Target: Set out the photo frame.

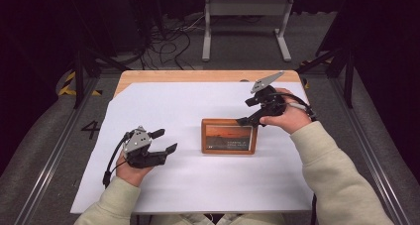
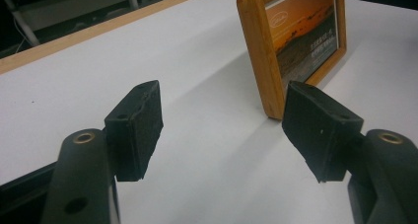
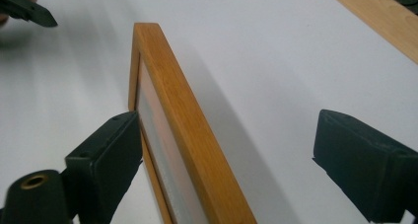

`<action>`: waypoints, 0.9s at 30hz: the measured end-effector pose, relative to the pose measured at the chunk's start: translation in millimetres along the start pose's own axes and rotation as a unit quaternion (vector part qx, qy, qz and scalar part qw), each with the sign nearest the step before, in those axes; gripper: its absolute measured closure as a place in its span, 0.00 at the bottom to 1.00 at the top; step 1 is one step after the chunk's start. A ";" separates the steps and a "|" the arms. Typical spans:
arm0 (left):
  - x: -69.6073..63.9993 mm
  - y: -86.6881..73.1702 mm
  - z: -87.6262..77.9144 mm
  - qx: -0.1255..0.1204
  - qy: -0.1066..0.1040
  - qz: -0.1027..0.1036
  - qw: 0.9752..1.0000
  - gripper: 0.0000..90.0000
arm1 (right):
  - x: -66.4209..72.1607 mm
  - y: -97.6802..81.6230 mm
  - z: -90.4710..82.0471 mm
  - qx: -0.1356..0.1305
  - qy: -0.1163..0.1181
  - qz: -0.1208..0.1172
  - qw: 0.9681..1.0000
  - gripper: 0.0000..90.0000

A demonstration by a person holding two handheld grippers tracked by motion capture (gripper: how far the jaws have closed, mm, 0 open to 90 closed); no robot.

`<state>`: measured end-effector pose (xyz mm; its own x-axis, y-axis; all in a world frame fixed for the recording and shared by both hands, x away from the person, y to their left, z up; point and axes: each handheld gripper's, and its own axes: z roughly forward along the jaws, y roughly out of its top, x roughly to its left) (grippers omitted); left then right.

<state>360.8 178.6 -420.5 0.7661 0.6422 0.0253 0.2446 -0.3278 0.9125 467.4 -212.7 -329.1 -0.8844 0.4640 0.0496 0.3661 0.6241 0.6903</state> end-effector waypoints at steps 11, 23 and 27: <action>3.9 -0.4 4.3 -0.001 -0.013 -0.016 1.000 0.23 | 1.1 -28.8 -42.4 -0.035 -0.023 0.028 0.999 0.05; 6.9 0.1 3.3 -0.007 -0.020 -0.028 0.999 0.11 | 7.4 -64.7 -63.5 -0.077 -0.048 0.046 0.995 0.04; 6.5 -0.2 2.7 -0.009 -0.018 -0.028 0.999 0.11 | 10.4 -77.3 -67.0 -0.088 -0.059 0.054 0.993 0.04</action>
<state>367.4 180.9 -421.6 0.7727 0.6334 -0.0413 0.2775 -0.2786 0.9194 410.6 -298.3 -333.6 -0.7987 0.5995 0.0515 0.3913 0.4525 0.8014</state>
